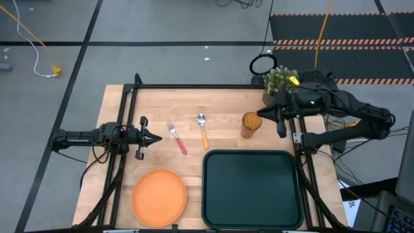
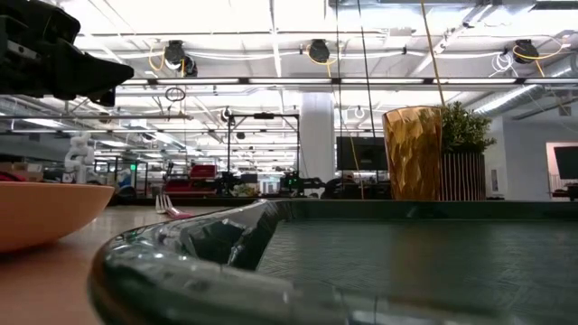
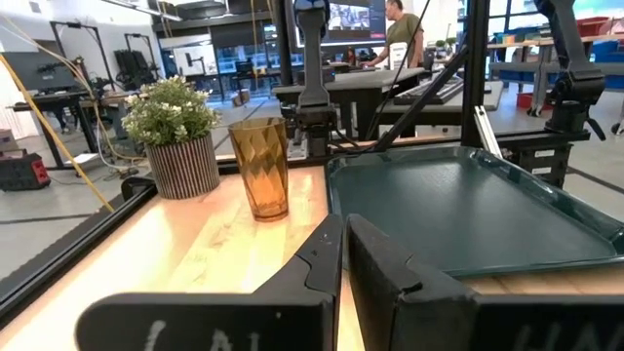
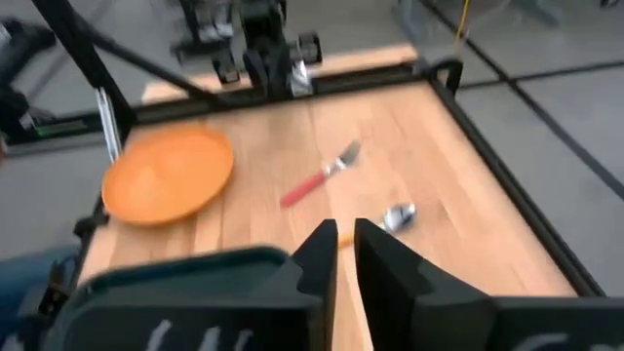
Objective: Pick and place plate/cup/fork/spoon on tray
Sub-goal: Put the brown cup on the top right of the black tray
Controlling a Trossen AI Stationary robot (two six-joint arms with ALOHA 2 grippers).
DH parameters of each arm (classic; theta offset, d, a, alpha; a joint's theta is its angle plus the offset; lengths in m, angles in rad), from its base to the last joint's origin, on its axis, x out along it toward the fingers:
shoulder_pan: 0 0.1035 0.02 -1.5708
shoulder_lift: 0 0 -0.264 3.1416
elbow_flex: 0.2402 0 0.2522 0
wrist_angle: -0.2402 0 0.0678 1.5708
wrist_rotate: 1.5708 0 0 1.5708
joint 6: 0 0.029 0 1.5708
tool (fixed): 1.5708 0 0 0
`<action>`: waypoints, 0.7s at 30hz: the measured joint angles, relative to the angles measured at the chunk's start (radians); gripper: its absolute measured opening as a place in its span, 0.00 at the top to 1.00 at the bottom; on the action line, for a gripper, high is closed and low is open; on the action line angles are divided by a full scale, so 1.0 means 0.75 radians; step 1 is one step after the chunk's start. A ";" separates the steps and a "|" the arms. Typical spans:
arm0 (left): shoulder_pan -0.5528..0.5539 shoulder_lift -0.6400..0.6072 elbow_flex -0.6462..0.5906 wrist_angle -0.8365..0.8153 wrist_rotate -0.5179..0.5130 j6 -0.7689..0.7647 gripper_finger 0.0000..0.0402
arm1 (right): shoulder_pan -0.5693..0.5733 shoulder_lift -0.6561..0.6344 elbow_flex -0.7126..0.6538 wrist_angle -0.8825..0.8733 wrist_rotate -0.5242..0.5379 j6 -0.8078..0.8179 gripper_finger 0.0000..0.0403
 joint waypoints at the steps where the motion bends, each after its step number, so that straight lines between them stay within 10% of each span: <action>1: 0.000 0.000 0.000 0.000 0.000 0.000 0.94 | 0.000 0.033 0.033 -0.044 0.000 -0.022 0.90; 21: 0.000 0.000 0.000 0.000 -0.001 0.004 0.94 | 0.001 0.480 0.132 -0.598 0.062 -0.067 0.50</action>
